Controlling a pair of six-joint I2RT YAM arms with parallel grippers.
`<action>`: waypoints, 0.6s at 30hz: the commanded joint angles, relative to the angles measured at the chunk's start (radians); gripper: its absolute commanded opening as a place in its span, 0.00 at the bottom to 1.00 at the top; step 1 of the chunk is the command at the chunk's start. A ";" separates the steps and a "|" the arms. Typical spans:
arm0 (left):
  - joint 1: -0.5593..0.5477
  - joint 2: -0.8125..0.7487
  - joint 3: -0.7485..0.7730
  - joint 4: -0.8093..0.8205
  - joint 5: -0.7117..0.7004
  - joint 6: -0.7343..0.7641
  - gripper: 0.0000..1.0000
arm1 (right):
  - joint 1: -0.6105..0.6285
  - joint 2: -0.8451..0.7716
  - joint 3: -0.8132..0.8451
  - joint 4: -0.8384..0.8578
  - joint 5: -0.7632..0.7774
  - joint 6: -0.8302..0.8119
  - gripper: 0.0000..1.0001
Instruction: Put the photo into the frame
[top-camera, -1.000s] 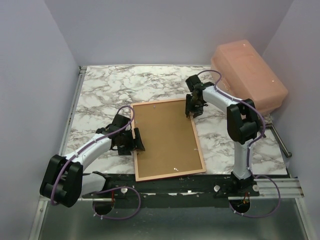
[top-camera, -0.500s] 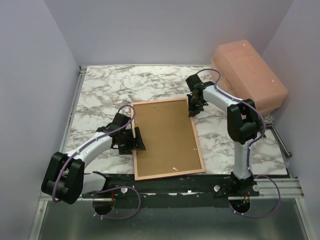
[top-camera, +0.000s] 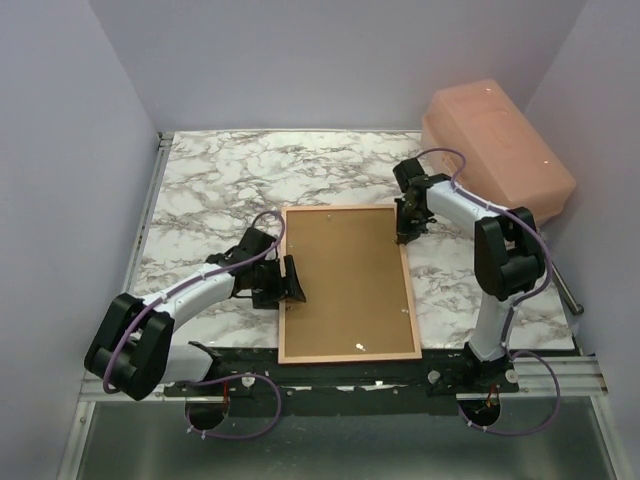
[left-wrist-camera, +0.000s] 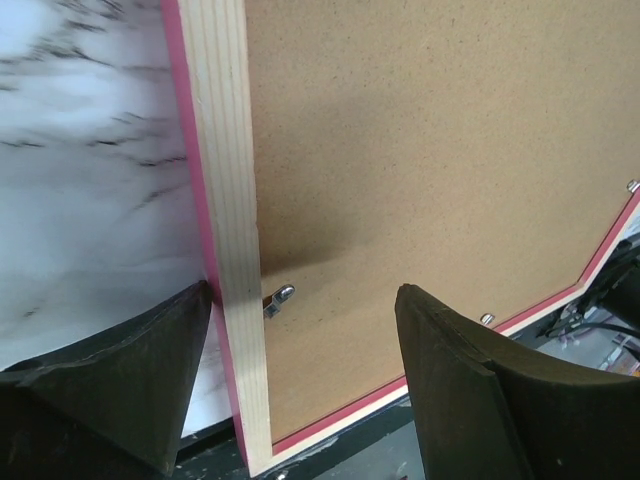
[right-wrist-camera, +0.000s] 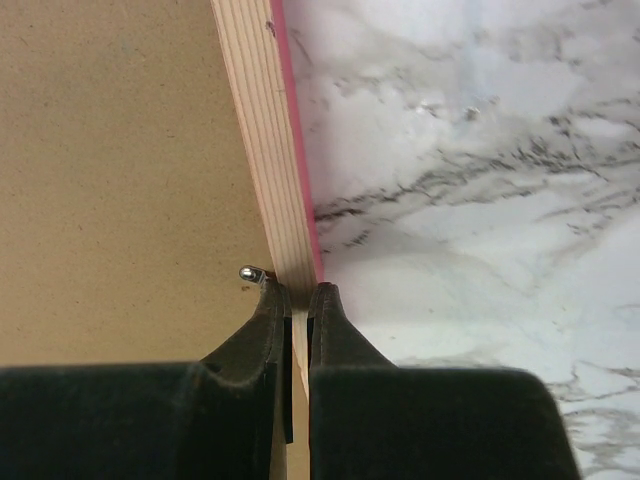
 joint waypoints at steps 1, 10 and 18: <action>-0.080 -0.001 -0.012 0.048 0.042 -0.078 0.75 | -0.011 -0.061 -0.072 -0.030 -0.025 0.035 0.00; -0.149 -0.032 -0.002 0.043 0.024 -0.115 0.74 | -0.011 -0.125 -0.127 -0.040 -0.024 0.037 0.02; -0.135 -0.020 0.139 -0.119 -0.133 -0.058 0.85 | -0.036 -0.174 -0.131 -0.048 -0.009 0.029 0.55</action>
